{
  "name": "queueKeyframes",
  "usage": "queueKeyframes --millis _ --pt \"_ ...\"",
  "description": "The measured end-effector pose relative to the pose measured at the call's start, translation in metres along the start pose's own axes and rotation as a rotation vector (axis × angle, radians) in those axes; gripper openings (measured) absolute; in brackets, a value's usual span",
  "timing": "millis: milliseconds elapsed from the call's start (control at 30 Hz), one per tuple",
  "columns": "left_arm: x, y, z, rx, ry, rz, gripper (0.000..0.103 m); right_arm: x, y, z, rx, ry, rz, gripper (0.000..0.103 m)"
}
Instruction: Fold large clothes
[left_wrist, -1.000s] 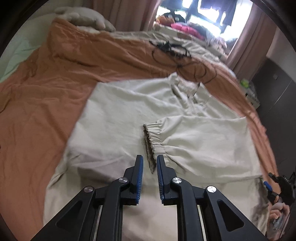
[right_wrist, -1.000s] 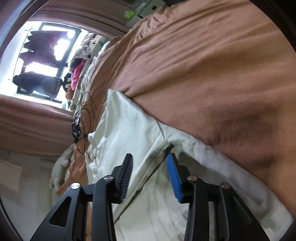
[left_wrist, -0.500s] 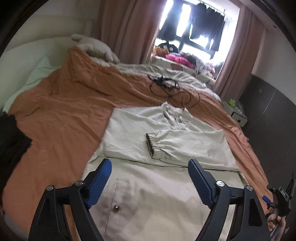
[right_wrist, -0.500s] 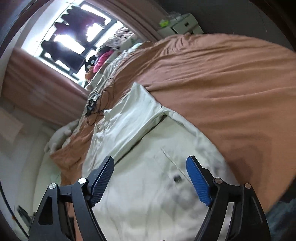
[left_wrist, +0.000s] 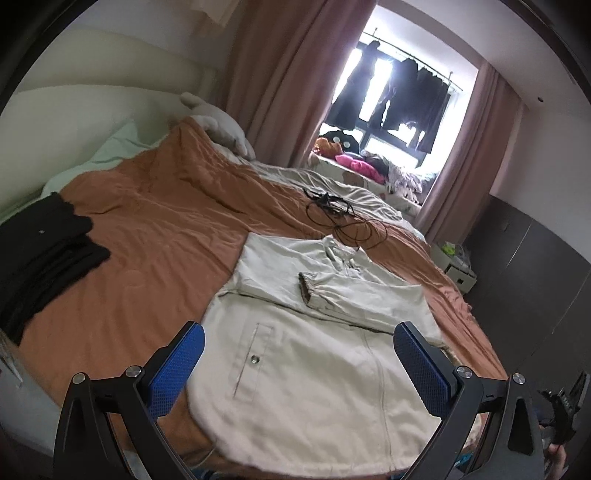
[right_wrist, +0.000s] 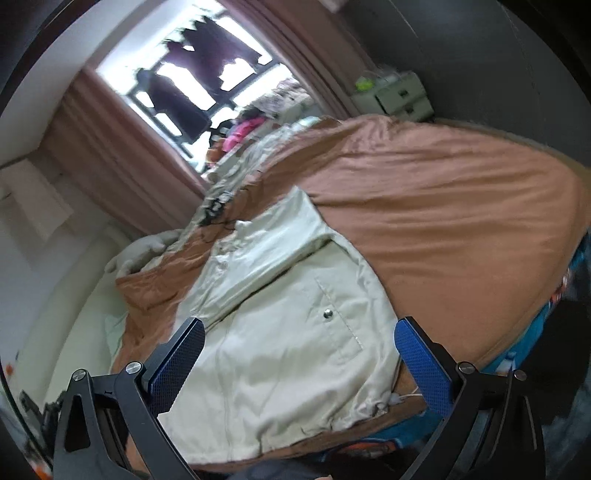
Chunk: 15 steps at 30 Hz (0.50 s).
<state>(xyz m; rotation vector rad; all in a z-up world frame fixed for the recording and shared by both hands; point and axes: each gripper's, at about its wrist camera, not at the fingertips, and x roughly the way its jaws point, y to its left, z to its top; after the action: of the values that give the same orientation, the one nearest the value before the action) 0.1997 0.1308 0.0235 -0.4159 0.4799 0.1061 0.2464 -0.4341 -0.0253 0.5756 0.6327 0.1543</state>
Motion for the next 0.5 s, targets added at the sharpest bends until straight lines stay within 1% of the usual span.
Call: queueKeyframes --millis 67,233,333,400,500 --pt "-0.015 0.003 -0.012 0.012 -0.024 0.007 0.103 -0.010 -0.001 -0.008 -0.030 -0.013 -0.011 0.103" --pt "-0.041 0.014 -0.035 0.017 -0.043 0.018 0.103 -0.028 -0.007 -0.025 -0.079 -0.011 -0.019 0.103" --pt "-0.056 0.022 -0.048 -0.005 -0.044 0.028 0.102 -0.037 -0.013 -0.035 -0.094 0.001 -0.045 0.103" --pt "-0.065 0.030 -0.055 -0.022 -0.036 0.020 0.102 -0.041 -0.020 -0.042 -0.096 0.012 -0.052 0.103" --pt "-0.073 0.036 -0.064 -0.004 -0.030 0.043 0.102 -0.045 -0.027 -0.050 -0.113 0.026 -0.084 0.103"
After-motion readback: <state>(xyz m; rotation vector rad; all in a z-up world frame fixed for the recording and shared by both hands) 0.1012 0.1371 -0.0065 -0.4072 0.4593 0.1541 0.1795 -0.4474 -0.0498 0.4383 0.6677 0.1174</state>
